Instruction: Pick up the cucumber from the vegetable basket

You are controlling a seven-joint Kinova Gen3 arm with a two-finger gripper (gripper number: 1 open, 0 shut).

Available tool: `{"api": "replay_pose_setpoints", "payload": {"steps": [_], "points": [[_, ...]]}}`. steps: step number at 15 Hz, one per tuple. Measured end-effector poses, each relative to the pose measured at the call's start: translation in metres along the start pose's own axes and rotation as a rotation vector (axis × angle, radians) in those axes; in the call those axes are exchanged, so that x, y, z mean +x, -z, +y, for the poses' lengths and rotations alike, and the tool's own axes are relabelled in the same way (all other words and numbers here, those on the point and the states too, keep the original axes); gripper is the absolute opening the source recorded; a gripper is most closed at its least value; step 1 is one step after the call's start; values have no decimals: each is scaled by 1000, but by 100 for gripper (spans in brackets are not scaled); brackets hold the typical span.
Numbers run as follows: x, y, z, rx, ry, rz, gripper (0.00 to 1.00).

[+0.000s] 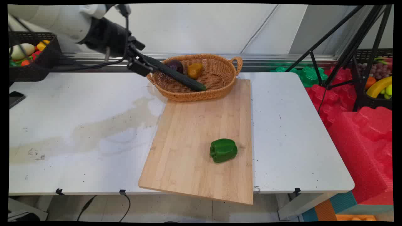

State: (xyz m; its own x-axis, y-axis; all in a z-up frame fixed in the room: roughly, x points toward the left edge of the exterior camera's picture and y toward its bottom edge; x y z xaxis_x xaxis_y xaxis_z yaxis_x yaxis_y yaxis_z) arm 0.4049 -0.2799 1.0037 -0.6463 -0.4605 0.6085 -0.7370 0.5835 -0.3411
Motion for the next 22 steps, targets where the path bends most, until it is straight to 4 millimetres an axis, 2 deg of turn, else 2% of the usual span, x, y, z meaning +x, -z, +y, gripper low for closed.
{"api": "replay_pose_setpoints", "payload": {"steps": [9, 14, 22], "points": [[35, -89, -43, -1, -183, -96, 100], [44, -138, -57, -26, -284, -161, 100], [45, -211, -72, -88, -403, -242, 100]]}}
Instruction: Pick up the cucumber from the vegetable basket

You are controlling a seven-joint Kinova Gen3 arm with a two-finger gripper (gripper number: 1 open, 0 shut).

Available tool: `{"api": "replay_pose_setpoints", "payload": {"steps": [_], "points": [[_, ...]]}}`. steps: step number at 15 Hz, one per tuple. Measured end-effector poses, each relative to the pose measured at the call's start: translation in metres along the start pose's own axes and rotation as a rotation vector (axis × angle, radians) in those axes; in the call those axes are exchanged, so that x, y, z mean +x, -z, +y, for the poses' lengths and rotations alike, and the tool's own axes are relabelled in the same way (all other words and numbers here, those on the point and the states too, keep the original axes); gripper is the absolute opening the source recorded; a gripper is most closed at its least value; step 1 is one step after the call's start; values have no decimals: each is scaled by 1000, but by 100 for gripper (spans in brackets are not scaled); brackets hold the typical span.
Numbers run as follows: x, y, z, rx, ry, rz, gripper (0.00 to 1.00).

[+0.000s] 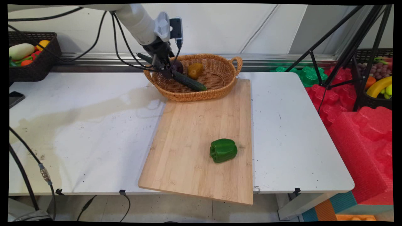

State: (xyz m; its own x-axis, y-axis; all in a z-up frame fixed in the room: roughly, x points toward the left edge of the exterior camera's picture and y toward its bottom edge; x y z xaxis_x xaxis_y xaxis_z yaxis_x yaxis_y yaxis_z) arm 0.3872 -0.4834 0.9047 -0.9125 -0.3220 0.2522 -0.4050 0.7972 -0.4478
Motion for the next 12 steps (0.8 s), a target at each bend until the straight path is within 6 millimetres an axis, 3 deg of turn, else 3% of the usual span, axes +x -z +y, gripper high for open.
{"api": "replay_pose_setpoints", "payload": {"steps": [7, 12], "points": [[2, -42, -7, -61, -75, -39, 100], [3, -56, -8, -88, -111, -53, 100]]}}
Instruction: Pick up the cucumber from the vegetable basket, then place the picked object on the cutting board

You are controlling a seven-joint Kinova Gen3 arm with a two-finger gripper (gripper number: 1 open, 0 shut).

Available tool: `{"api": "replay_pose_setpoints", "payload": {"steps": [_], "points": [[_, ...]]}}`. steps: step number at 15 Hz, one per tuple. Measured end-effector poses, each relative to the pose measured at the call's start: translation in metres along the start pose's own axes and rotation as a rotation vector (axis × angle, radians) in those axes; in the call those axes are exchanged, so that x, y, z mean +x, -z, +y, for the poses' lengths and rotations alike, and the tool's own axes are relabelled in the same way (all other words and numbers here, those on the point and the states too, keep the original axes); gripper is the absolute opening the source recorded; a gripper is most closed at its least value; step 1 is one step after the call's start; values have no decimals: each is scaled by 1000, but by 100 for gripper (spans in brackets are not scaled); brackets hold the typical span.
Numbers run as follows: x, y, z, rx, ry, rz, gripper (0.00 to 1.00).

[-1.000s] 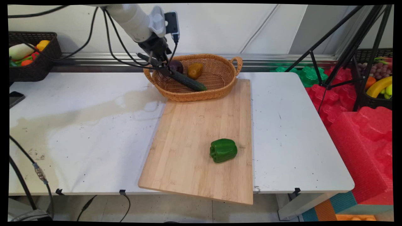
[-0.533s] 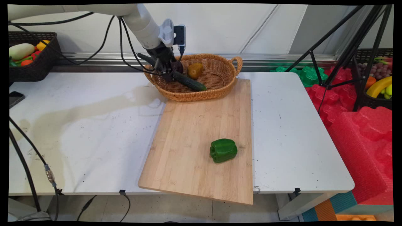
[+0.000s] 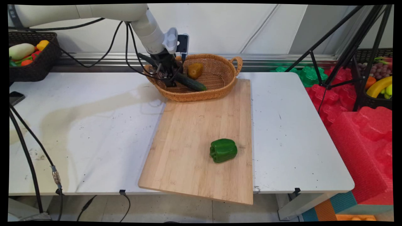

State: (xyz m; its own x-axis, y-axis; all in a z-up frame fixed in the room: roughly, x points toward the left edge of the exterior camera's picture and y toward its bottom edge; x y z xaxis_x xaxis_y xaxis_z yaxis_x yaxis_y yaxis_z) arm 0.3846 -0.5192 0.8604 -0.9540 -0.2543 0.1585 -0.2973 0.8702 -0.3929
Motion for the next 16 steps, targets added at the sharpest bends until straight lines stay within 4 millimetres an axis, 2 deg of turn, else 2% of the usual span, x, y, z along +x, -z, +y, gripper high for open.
{"api": "replay_pose_setpoints", "payload": {"steps": [2, 3, 10, 14, 16], "points": [[1, -6, -1, -12, -17, -6, 100], [1, -8, -1, -17, -24, -8, 0], [5, -9, -2, -6, -65, -15, 0], [9, 6, 0, 42, -86, -12, 0], [14, 23, 3, 82, -98, -4, 0]]}}
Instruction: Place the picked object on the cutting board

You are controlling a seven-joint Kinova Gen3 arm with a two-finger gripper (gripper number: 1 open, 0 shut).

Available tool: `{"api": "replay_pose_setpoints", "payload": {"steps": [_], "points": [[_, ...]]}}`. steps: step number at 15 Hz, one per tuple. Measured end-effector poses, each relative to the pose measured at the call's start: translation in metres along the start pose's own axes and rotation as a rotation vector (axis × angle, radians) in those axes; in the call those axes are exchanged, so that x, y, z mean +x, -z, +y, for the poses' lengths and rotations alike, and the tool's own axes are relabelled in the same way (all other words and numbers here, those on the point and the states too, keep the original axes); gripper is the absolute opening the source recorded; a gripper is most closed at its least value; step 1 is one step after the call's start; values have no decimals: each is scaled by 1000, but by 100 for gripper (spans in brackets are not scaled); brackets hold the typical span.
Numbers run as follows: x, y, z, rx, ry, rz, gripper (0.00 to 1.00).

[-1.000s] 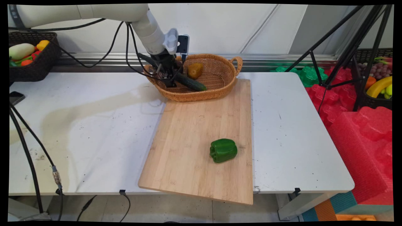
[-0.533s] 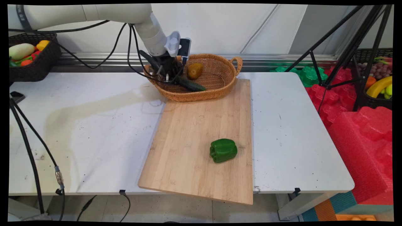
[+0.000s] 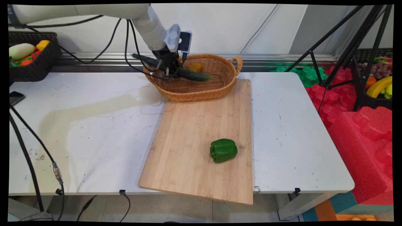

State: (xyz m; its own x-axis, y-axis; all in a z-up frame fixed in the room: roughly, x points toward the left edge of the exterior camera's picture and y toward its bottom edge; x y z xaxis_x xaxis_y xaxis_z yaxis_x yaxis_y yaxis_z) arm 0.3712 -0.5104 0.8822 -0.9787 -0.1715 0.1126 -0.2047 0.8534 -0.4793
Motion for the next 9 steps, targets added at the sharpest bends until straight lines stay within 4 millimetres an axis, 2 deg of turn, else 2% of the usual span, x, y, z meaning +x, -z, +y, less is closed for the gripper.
{"api": "replay_pose_setpoints", "payload": {"steps": [6, 9], "points": [[28, 65, 3, 131, -15, 55, 0], [42, 99, 11, 172, 25, 100, 0]]}}
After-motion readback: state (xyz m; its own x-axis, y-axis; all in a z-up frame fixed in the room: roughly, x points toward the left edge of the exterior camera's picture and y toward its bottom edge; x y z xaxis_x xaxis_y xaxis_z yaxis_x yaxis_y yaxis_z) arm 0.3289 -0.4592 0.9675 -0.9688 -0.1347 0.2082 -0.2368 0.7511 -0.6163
